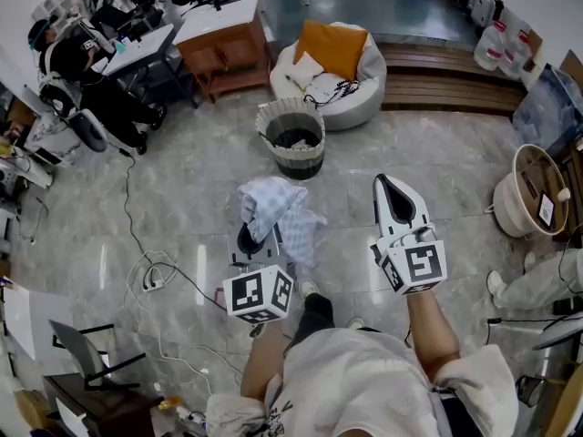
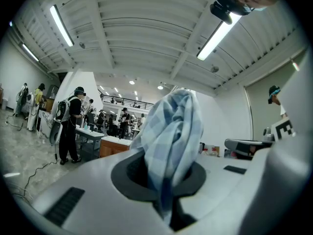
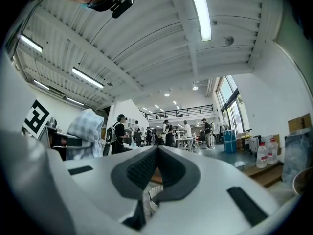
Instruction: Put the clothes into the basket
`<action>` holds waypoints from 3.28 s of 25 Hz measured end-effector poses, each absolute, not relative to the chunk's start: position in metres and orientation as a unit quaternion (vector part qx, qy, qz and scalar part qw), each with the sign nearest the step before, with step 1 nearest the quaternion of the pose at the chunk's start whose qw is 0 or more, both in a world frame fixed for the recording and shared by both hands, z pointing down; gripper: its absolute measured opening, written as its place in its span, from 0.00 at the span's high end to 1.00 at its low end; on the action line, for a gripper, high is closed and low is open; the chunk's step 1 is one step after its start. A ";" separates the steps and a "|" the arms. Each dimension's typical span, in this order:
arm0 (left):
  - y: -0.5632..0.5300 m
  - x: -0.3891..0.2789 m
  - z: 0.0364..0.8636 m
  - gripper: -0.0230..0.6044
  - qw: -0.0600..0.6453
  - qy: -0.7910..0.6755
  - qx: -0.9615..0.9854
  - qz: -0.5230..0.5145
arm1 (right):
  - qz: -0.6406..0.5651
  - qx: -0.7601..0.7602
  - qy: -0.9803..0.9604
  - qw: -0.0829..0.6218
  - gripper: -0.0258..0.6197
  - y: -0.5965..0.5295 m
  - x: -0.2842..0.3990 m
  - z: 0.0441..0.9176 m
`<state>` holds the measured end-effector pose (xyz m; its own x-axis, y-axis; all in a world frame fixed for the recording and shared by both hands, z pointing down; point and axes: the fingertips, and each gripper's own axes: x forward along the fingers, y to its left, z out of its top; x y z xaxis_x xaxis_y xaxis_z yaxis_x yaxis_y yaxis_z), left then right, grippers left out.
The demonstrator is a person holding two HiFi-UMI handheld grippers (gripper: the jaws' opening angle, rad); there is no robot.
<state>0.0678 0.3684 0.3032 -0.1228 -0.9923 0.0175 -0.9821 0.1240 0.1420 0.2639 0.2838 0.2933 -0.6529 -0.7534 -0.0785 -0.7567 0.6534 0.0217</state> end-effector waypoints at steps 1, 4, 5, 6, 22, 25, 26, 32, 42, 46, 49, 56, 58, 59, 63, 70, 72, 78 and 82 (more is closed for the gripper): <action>0.362 0.064 0.305 0.91 0.056 -0.747 0.661 -0.048 | 0.027 -0.417 0.908 0.032 0.98 0.278 0.260 0.293; 0.342 0.050 0.306 0.91 0.058 -0.744 0.664 -0.049 | 0.030 -0.419 0.907 0.026 0.98 0.260 0.245 0.295; 0.336 0.046 0.307 0.91 0.058 -0.743 0.665 -0.049 | 0.030 -0.417 0.908 0.023 0.98 0.255 0.238 0.296; 0.331 0.042 0.307 0.91 0.057 -0.743 0.665 -0.050 | 0.031 -0.415 0.909 0.020 0.98 0.250 0.232 0.296; 0.266 -0.092 0.295 0.91 0.050 -0.740 0.666 -0.073 | 0.069 -0.428 0.901 -0.016 0.98 0.184 0.093 0.296; 0.258 -0.107 0.301 0.91 0.051 -0.739 0.668 -0.075 | 0.061 -0.440 0.896 -0.017 0.98 0.178 0.084 0.302; 0.255 -0.111 0.303 0.91 0.052 -0.739 0.668 -0.074 | 0.056 -0.443 0.894 -0.018 0.98 0.176 0.082 0.304; 0.243 -0.134 0.314 0.91 0.068 -0.738 0.667 -0.075 | 0.017 -0.435 0.900 -0.022 0.98 0.165 0.069 0.316; 0.208 -0.153 0.316 0.91 0.070 -0.742 0.662 -0.076 | 0.010 -0.423 0.906 -0.008 0.98 0.120 0.038 0.316; 0.178 -0.158 0.321 0.91 0.075 -0.746 0.659 -0.069 | 0.008 -0.420 0.907 -0.005 0.98 0.086 0.029 0.318; 0.151 -0.164 0.322 0.91 0.074 -0.750 0.653 -0.067 | 0.004 -0.420 0.908 -0.005 0.98 0.057 0.024 0.318; 0.073 -0.166 0.317 0.91 0.073 -0.763 0.639 -0.064 | -0.003 -0.407 0.913 -0.007 0.98 -0.026 0.026 0.320; 0.049 -0.161 0.315 0.91 0.070 -0.766 0.637 -0.062 | -0.009 -0.404 0.915 -0.005 0.98 -0.052 0.029 0.321; 0.036 -0.159 0.314 0.91 0.069 -0.766 0.636 -0.061 | -0.012 -0.402 0.915 -0.003 0.98 -0.065 0.030 0.322; -0.013 -0.156 0.308 0.91 0.064 -0.768 0.635 -0.054 | -0.018 -0.399 0.917 0.007 0.98 -0.115 0.032 0.321; -0.079 -0.146 0.304 0.91 0.066 -0.766 0.637 -0.055 | -0.026 -0.393 0.919 0.021 0.98 -0.175 0.044 0.317; -0.096 -0.143 0.305 0.91 0.066 -0.762 0.642 -0.052 | -0.028 -0.390 0.920 0.031 0.98 -0.188 0.046 0.317; -0.143 -0.150 0.319 0.91 0.076 -0.742 0.664 -0.047 | -0.031 -0.392 0.918 0.043 0.98 -0.222 0.035 0.332; -0.178 -0.165 0.330 0.91 0.079 -0.728 0.679 -0.040 | -0.040 -0.404 0.913 0.035 0.98 -0.252 0.016 0.339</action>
<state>-0.1648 -0.1780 0.3296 -0.0644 -0.9961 0.0608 -0.9834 0.0737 0.1657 0.0155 -0.2522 0.3392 -0.6714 -0.7404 -0.0321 -0.7348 0.6707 -0.1012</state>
